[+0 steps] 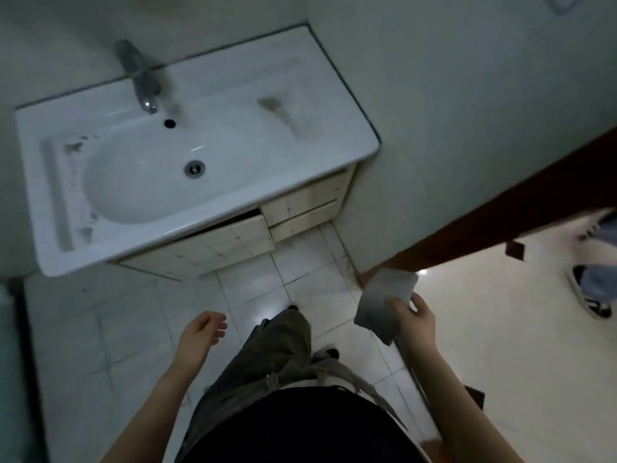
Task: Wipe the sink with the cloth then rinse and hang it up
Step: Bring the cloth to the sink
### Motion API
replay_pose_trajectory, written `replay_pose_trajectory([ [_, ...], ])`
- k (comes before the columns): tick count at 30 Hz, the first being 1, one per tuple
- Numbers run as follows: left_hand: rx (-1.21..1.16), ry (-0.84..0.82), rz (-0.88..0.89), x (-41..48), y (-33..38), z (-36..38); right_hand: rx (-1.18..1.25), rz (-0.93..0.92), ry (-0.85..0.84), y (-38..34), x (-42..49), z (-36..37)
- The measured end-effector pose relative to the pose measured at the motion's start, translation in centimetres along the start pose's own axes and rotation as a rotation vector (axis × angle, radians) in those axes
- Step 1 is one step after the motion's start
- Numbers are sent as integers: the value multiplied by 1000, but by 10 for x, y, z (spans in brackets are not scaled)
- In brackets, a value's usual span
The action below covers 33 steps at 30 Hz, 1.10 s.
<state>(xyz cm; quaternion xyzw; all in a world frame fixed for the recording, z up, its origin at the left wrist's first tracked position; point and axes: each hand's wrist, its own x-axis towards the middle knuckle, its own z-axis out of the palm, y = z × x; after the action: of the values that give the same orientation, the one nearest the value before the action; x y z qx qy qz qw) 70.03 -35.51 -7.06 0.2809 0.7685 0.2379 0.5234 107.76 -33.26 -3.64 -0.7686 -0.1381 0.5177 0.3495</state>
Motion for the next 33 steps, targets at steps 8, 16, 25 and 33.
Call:
replay_pose_trajectory([
  [8, -138, 122, -58, 24, 23, 23, -282, -278, -203, -84, 75, 73],
  [16, -73, 54, 134, 92, 147, 26, -255, -404, -264, -184, 116, 125],
  [25, 56, 118, 330, 175, 271, 46, -251, -597, -224, -298, 176, 206],
  [33, 323, 107, 196, 274, 276, 109, -538, -539, -544, -335, 271, 299],
])
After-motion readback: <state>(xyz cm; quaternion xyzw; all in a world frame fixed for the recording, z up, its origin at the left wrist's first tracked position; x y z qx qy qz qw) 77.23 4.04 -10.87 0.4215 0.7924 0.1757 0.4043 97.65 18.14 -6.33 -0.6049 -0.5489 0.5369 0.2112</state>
